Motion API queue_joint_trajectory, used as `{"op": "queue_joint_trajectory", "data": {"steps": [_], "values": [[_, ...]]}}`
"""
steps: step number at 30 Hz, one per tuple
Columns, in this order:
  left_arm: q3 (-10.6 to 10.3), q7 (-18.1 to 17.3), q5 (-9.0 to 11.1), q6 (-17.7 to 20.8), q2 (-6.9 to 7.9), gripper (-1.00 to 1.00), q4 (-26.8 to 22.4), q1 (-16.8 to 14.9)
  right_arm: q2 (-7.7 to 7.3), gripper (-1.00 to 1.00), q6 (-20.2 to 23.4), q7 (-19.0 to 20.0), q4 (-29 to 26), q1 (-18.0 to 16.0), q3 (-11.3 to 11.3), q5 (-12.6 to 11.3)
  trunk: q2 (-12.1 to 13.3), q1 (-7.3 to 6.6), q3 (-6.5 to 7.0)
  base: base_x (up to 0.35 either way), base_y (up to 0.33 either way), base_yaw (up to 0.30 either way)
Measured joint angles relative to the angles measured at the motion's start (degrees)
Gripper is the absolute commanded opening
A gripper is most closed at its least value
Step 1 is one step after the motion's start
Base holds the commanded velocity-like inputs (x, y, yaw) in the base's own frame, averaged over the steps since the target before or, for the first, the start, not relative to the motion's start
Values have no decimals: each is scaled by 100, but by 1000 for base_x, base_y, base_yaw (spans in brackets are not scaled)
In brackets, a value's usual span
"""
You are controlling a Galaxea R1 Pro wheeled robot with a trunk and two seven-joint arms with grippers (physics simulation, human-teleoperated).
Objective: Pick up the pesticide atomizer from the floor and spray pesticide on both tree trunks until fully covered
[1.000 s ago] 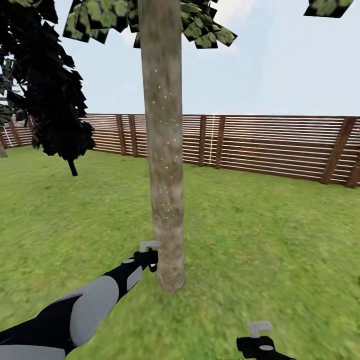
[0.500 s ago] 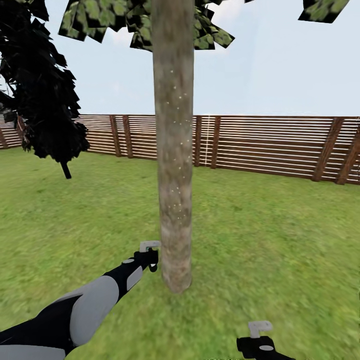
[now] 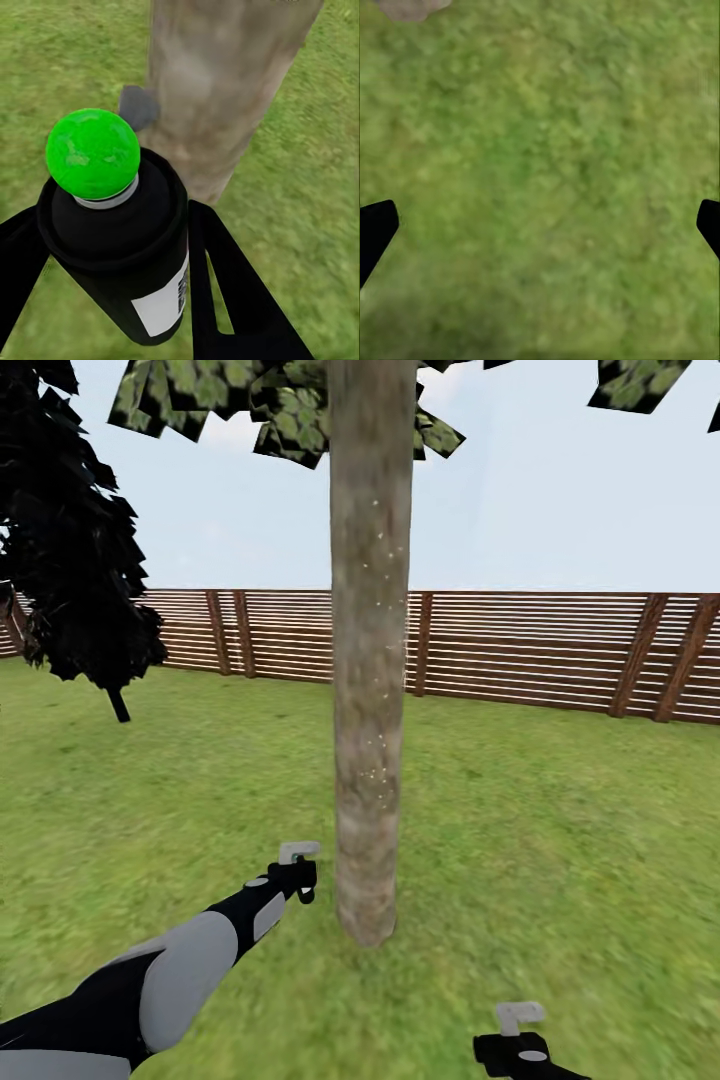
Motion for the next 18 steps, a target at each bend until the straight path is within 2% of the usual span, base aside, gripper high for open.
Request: {"op": "queue_joint_trajectory", "data": {"steps": [5, 16, 18], "values": [[0, 0, -6, -5, -1, -100, 1, -1, -1, 100, -1, -1, 0, 1, 0, 0, -1, -1, 0, 92, 350, -193], [1, 0, -7, -14, -1, -100, 1, -1, -1, 100, -1, -1, -1, 1, 0, 0, -1, -2, 0, 214, 333, -282], [0, 0, -7, -16, -1, -100, 1, 0, 0, 100, 0, -1, 0, 1, 0, 0, -1, -2, 0, 150, 332, -149]]}}
